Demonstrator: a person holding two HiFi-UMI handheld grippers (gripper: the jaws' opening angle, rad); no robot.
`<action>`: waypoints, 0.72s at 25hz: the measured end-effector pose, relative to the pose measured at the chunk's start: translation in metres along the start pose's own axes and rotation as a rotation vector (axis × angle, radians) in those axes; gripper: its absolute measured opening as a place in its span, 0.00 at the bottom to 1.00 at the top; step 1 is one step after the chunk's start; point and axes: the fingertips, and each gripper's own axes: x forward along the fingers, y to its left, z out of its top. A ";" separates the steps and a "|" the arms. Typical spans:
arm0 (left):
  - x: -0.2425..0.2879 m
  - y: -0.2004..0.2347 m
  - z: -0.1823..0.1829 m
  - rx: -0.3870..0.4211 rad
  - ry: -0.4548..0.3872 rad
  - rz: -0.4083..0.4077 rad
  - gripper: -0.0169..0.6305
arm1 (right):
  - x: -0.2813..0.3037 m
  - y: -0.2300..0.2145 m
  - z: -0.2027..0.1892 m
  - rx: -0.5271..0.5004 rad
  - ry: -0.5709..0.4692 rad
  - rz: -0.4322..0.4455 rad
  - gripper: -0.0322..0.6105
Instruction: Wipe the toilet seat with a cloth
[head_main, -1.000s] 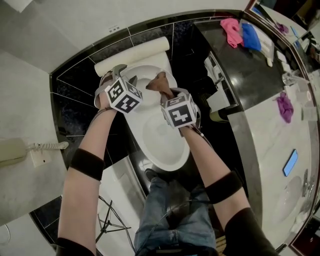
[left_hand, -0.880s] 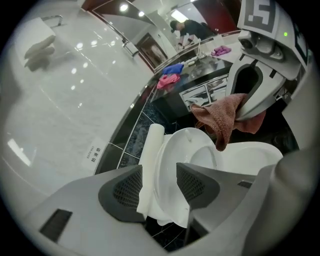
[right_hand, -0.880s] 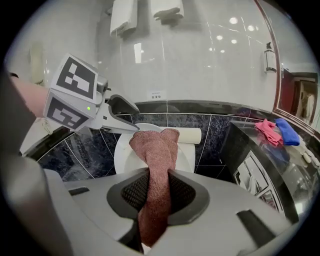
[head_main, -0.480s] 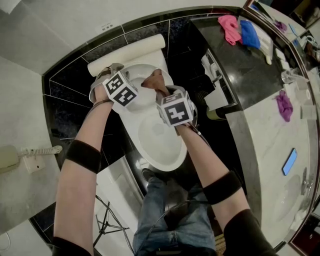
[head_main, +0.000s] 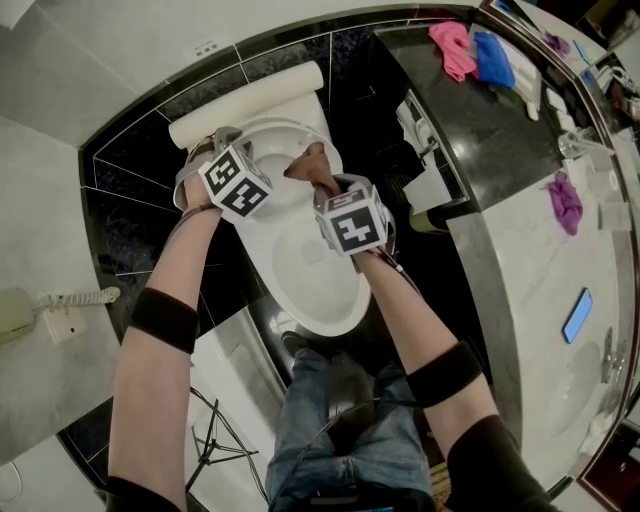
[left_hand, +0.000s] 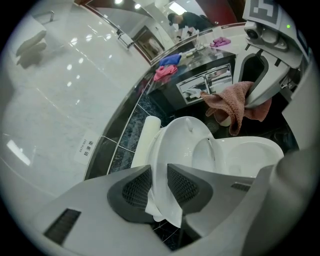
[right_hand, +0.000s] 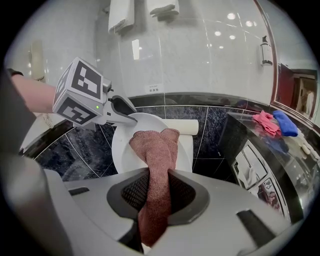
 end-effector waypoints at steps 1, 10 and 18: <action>-0.003 -0.002 0.000 0.001 -0.001 0.003 0.19 | -0.002 -0.001 -0.002 0.002 0.001 0.000 0.21; -0.059 -0.048 0.014 0.023 -0.052 0.046 0.17 | -0.040 -0.006 -0.030 0.020 0.011 0.002 0.21; -0.113 -0.126 0.014 -0.019 -0.057 0.083 0.16 | -0.092 -0.005 -0.066 0.008 0.005 0.030 0.21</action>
